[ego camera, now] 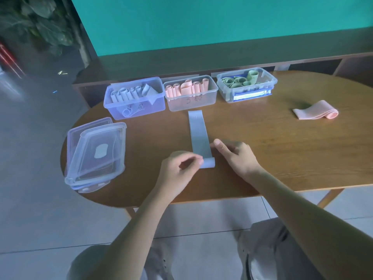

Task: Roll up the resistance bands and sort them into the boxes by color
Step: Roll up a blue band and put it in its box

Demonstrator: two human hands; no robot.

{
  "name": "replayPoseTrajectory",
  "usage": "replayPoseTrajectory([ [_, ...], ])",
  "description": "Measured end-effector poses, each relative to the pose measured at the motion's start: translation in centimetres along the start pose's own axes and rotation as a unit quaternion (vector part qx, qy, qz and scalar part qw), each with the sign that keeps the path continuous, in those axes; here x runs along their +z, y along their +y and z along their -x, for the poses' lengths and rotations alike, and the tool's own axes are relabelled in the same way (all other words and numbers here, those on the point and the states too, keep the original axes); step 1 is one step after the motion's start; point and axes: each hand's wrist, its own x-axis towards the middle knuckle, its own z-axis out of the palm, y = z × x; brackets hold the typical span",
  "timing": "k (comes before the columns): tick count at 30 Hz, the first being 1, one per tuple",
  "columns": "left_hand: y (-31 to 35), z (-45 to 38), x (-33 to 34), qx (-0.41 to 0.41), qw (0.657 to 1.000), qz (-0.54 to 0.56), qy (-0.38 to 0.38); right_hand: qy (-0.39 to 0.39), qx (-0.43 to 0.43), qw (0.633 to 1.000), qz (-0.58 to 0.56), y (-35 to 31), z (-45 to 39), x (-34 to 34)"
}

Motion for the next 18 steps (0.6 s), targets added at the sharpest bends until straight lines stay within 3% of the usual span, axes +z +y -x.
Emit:
replayPoseTrajectory([
  [3, -0.4, 1.4, 0.4, 0.066, 0.996, -0.060, -0.011, -0.026, -0.049, 0.998, -0.004, 0.0, 1.9, 0.0],
  [11, -0.8, 3.2, 0.5, 0.065, 0.995, -0.081, 0.012, -0.037, -0.147, 0.988, -0.003, 0.5, 5.1, 0.6],
  [18, -1.0, 3.4, 0.8, 0.126, 0.978, -0.166, 0.011, -0.031, -0.155, 0.986, 0.053, 0.5, 5.6, 0.7],
])
